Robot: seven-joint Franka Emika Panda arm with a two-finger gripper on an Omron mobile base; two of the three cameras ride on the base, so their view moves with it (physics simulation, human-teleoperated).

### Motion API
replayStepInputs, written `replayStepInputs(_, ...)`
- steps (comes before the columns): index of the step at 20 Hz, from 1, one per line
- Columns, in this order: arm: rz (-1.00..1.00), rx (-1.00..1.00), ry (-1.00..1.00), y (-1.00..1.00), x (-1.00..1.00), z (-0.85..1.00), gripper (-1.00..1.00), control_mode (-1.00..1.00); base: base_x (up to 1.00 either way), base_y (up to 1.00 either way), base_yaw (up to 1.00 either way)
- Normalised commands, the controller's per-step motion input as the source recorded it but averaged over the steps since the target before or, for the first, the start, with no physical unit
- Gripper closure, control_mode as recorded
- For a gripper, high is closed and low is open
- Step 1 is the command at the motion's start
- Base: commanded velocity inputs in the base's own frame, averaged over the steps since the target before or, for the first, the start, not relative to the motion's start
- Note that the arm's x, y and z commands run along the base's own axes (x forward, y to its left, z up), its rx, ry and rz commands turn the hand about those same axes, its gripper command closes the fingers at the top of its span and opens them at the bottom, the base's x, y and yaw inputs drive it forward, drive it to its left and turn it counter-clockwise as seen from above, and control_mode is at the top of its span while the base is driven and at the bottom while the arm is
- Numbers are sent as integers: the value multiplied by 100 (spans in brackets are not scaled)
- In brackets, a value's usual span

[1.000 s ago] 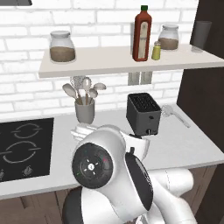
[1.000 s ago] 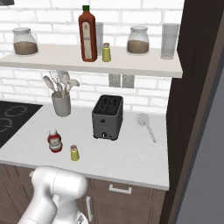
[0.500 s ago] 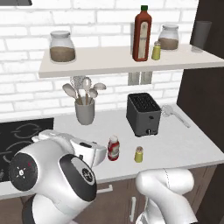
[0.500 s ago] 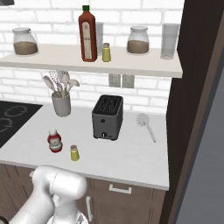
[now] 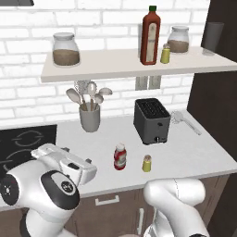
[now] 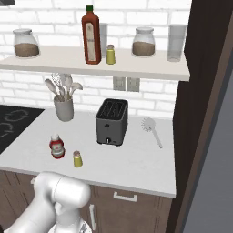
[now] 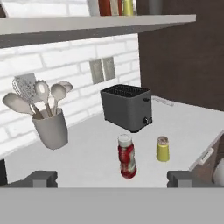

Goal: Put the shaker and condiment bottle from the counter next to their counterparts in the cabinet.

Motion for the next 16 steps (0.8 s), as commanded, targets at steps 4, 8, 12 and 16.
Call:
replayStepInputs(4,-27,1,2,0,89,-8,-100,-100,0,0,0)
replayStepInputs(8,-19,0,1,0,31,0,-100,-100,0,0,0)
replayStepInputs(12,0,0,0,0,0,0,-100,-100,0,0,0)
replayStepInputs(16,-10,0,0,-23,11,-33,-100,-100,0,0,0)
